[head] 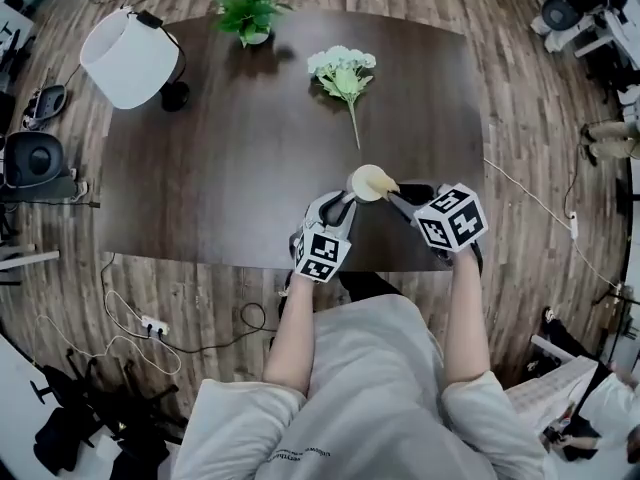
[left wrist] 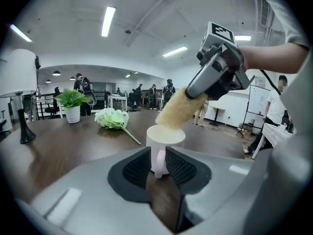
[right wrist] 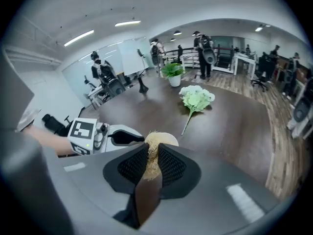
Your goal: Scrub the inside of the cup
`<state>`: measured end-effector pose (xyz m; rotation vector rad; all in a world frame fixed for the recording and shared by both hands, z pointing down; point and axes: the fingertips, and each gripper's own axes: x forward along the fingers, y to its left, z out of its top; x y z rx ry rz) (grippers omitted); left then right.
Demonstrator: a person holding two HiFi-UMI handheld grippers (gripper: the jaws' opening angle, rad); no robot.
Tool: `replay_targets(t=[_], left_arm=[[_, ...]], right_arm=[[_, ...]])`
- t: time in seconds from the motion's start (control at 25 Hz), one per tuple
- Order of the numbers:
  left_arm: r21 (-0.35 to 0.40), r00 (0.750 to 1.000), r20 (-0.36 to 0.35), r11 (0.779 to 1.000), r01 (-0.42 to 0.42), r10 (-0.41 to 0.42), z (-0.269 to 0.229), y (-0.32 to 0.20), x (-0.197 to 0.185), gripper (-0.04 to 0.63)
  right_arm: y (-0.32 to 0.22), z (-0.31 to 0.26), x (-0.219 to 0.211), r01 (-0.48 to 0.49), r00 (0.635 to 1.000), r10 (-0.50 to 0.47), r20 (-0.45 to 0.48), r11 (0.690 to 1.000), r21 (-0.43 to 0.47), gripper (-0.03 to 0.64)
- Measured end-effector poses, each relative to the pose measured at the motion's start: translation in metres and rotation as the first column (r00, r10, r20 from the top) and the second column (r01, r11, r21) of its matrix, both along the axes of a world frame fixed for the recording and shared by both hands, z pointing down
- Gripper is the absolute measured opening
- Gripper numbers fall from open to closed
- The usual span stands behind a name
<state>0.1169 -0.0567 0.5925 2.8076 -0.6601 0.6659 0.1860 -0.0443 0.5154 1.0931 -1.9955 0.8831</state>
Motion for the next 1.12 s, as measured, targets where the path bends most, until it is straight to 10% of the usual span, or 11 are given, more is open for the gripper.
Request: replay_targets(t=[0.36, 0.68, 0.88, 1.12], left_arm=[[0.04, 0.994, 0.103, 0.999, 0.025, -0.029, 0.019, -0.004, 0.003, 0.086], [0.033, 0.984, 0.103, 0.99, 0.141, -0.143, 0.022, 0.001, 0.014, 0.054], [0.027, 0.976, 0.113, 0.982, 0.186, -0.188, 0.021, 0.009, 0.023, 0.049], [0.021, 0.972, 0.11, 0.978, 0.206, -0.207, 0.022, 0.01, 0.03, 0.048]], right_arm=[[-0.021, 0.014, -0.005, 0.381, 0.923, -0.385, -0.028, 0.919, -0.101, 0.084], [-0.024, 0.041, -0.014, 0.629, 0.752, -0.653, -0.091, 0.752, -0.197, 0.084], [-0.018, 0.059, -0.015, 0.716, 0.639, -0.762, -0.106, 0.64, -0.278, 0.084], [-0.02, 0.087, -0.017, 0.724, 0.592, -0.799, -0.106, 0.585, -0.365, 0.084]])
